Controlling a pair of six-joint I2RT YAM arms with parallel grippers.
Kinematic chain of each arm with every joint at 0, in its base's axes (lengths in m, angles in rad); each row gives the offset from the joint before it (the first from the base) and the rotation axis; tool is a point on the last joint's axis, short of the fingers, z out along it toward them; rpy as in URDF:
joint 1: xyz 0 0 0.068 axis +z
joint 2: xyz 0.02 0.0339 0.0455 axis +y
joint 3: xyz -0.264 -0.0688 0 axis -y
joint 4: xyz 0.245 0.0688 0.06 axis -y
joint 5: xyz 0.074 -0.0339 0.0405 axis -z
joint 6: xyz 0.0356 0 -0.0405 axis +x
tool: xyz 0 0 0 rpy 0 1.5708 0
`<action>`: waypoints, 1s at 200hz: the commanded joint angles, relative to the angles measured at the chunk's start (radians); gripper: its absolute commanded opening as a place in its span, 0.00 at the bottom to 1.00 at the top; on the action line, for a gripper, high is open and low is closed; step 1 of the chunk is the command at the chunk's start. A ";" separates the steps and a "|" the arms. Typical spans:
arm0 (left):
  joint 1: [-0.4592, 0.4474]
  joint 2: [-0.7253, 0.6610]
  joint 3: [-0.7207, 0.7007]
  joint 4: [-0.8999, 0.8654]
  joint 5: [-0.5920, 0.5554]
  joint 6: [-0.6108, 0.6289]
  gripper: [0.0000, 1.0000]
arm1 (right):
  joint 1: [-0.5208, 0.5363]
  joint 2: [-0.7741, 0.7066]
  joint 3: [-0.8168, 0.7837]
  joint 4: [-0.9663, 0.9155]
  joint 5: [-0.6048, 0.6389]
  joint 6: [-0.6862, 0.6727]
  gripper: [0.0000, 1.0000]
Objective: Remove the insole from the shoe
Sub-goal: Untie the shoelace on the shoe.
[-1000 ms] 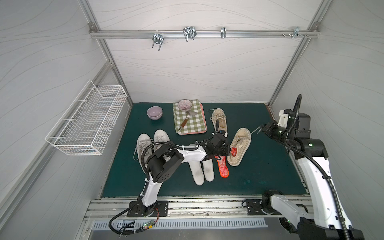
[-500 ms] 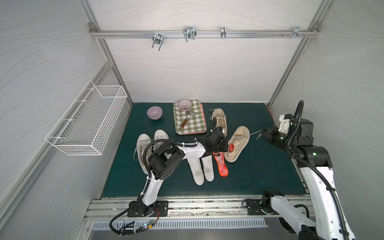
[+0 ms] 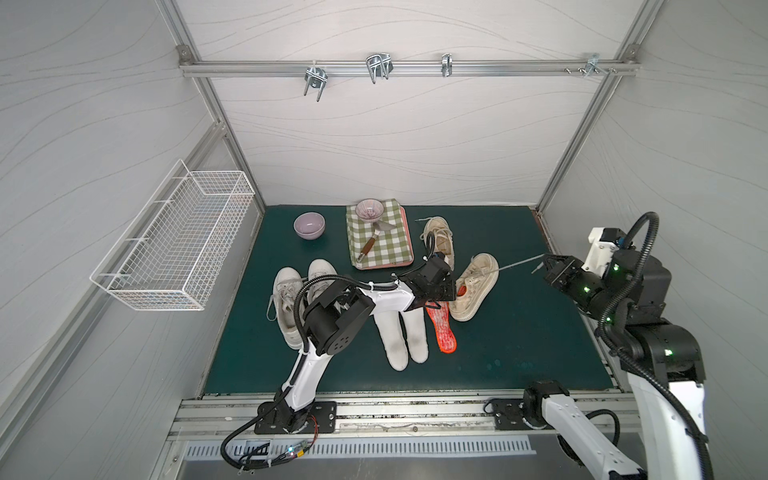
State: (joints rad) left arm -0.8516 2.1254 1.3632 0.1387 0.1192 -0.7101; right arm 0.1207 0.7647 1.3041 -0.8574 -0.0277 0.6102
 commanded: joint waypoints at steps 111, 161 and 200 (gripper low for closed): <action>-0.081 -0.088 0.001 -0.102 0.028 0.032 0.00 | 0.225 0.412 -0.378 0.250 0.126 -0.101 0.83; -0.085 -0.098 -0.009 -0.101 0.022 0.030 0.00 | 0.271 0.534 -0.428 0.289 0.177 -0.120 0.76; -0.089 -0.109 -0.021 -0.097 0.025 0.030 0.00 | 0.272 0.597 -0.417 0.318 0.255 -0.118 0.65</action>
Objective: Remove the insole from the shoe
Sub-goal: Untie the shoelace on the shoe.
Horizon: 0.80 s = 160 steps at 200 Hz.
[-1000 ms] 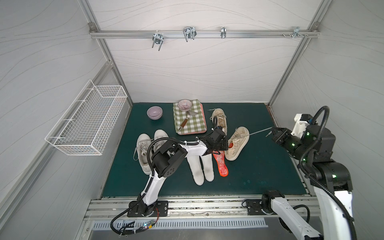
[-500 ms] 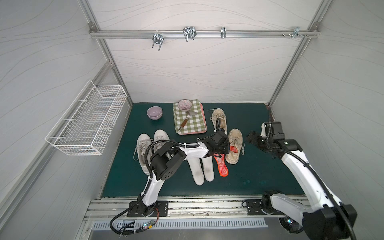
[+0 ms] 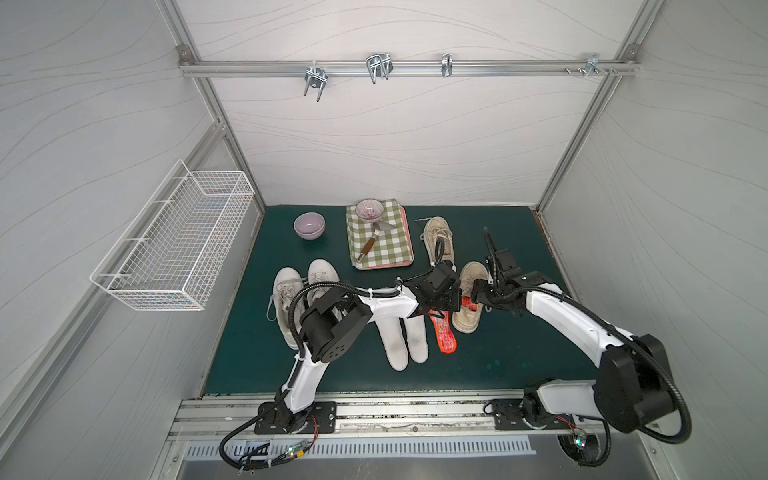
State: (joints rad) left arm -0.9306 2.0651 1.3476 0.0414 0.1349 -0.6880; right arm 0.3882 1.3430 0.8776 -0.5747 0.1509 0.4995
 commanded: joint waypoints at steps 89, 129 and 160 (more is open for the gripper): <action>-0.017 -0.072 -0.036 0.014 0.012 0.008 0.00 | 0.004 0.103 0.011 0.071 0.143 0.029 0.54; -0.018 -0.076 -0.042 0.017 0.013 0.008 0.00 | 0.004 0.044 -0.006 0.091 0.141 0.035 0.53; -0.019 -0.077 -0.041 0.027 0.028 0.003 0.00 | 0.005 0.091 -0.002 0.114 0.083 0.022 0.58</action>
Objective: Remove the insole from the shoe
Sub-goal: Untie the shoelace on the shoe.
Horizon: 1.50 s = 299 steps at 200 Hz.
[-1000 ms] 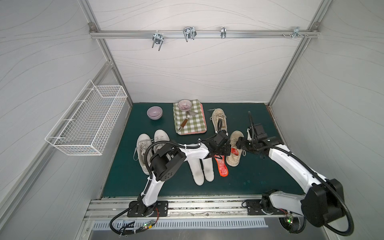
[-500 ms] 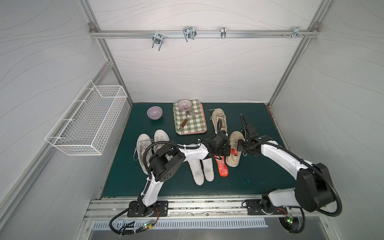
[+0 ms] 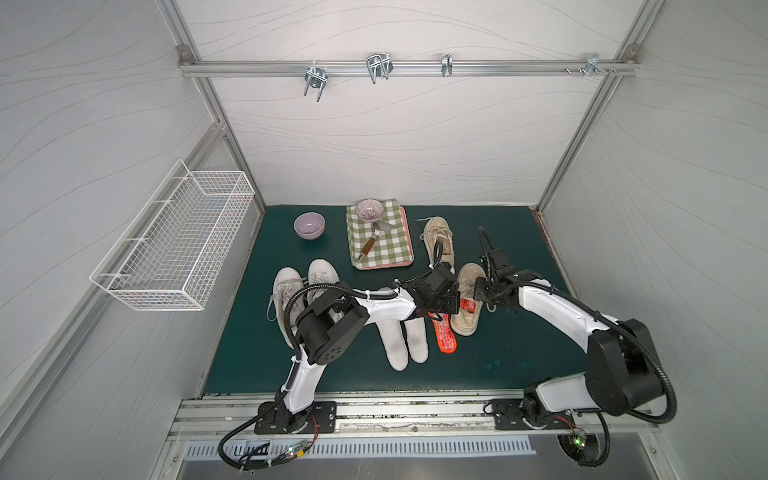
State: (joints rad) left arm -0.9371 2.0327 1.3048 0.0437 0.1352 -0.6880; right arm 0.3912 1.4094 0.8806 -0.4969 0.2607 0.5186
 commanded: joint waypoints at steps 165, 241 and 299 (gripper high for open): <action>-0.006 -0.061 0.007 -0.030 -0.013 -0.010 0.00 | -0.002 -0.148 -0.048 -0.032 -0.100 0.028 0.62; -0.006 -0.065 0.002 -0.020 -0.010 -0.011 0.00 | -0.011 -0.084 -0.094 0.005 -0.065 0.026 0.62; -0.011 -0.064 0.031 0.004 0.092 -0.030 0.00 | -0.014 0.028 -0.073 0.146 -0.018 0.084 0.65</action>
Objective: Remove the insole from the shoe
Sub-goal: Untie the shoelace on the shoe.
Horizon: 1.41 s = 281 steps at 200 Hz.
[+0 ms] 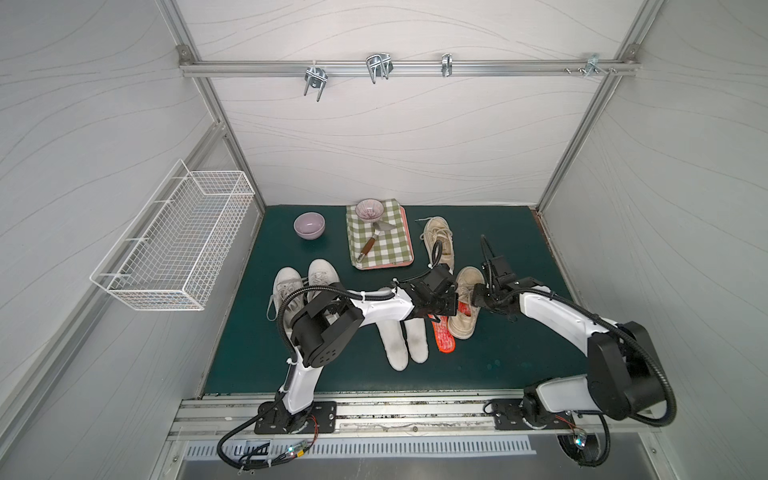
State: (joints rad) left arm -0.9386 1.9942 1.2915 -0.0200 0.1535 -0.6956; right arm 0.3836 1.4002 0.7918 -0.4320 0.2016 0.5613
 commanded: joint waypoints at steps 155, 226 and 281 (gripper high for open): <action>-0.016 -0.110 -0.005 0.071 0.096 -0.039 0.00 | -0.049 0.141 0.135 0.176 0.419 0.120 0.86; -0.016 -0.113 -0.035 0.060 0.083 -0.029 0.00 | -0.136 0.130 0.218 0.195 0.287 0.103 0.99; -0.014 -0.076 -0.016 0.057 0.083 -0.025 0.00 | -0.108 0.023 0.119 0.248 0.098 0.141 0.99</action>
State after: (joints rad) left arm -0.9333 1.9377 1.2690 0.0593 0.1764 -0.7368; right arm 0.2802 1.4998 0.9356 -0.3088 0.3210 0.6376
